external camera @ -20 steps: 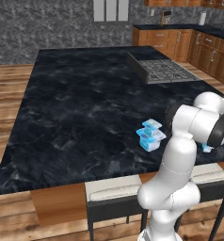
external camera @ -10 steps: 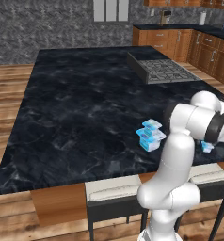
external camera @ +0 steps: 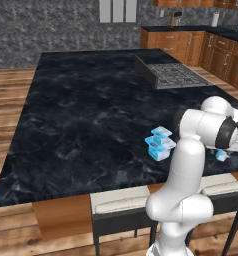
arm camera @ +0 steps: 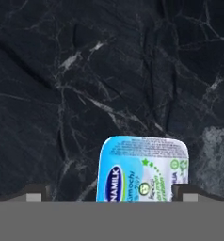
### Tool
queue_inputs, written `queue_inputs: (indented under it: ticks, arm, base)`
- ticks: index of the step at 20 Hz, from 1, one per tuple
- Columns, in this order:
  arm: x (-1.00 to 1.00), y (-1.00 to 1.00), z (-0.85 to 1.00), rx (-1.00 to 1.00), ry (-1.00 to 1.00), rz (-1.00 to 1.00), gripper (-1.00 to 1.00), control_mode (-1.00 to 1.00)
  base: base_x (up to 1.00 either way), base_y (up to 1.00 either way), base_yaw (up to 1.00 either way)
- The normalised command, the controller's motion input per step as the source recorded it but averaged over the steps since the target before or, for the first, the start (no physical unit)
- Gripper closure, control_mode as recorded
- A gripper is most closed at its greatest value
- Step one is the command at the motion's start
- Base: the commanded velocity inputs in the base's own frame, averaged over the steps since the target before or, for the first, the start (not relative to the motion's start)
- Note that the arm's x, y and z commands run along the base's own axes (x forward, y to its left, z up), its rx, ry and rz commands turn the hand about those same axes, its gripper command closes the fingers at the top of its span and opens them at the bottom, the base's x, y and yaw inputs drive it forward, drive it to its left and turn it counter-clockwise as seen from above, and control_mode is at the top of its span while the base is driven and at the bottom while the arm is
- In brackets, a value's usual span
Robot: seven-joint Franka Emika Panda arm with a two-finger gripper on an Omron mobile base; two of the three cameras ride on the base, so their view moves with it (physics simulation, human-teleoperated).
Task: Stack the yogurt containers by placing the smaller containers on top of the larger containers.
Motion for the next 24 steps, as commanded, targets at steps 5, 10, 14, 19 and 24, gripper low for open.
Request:
queue_inputs:
  ticks: [5, 10, 14, 19, 24]
  arm:
    - [0.0, -0.08, 0.0, 0.0, 0.0, 0.0, -1.0, -1.0]
    - [0.0, -0.01, 0.0, 0.0, 0.06, 0.0, -1.0, -1.0]
    - [0.0, 0.0, -0.01, 0.0, 0.11, 0.0, -1.0, -1.0]
    - [0.0, 0.0, 0.0, 0.0, 0.1, 0.0, -1.0, -1.0]
    - [0.0, 0.0, -0.04, 0.0, 0.04, 0.0, -1.0, -1.0]
  base:
    - [0.0, 0.0, 0.0]
    - [0.0, 0.0, 0.0]
    - [0.0, 0.0, 0.0]
    - [0.0, 0.0, 0.0]
    - [0.0, 0.0, 0.0]
